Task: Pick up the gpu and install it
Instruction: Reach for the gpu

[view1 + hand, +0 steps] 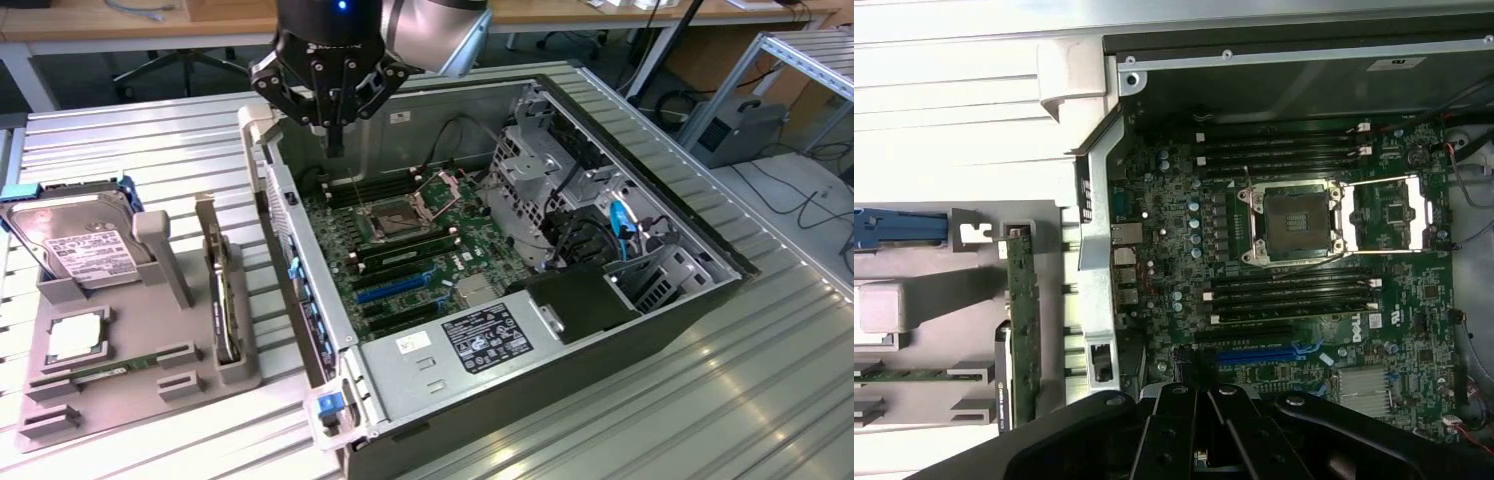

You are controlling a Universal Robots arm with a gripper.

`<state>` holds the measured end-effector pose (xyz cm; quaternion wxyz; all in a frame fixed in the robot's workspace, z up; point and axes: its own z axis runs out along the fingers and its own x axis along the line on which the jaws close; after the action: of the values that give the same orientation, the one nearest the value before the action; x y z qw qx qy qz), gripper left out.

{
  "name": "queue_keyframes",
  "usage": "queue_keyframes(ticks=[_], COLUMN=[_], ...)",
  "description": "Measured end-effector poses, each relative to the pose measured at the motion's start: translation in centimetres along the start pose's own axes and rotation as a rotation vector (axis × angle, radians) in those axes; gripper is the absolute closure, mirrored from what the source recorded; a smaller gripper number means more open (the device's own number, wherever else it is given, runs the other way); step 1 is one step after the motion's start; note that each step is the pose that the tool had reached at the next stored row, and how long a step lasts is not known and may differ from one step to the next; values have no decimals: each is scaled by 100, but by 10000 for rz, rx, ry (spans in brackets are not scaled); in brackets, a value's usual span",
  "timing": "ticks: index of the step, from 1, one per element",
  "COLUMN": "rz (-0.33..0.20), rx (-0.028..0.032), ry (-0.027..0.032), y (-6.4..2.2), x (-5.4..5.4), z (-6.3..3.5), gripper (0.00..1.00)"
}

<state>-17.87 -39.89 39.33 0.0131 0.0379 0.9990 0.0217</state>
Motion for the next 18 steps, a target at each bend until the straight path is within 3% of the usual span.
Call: queue_keyframes(ticks=[4, 18], rz=[1, 0], rx=[2, 4], ry=[0, 0], y=[-4, -6], x=[59, 84], z=[-2, -2], gripper=[89, 89])
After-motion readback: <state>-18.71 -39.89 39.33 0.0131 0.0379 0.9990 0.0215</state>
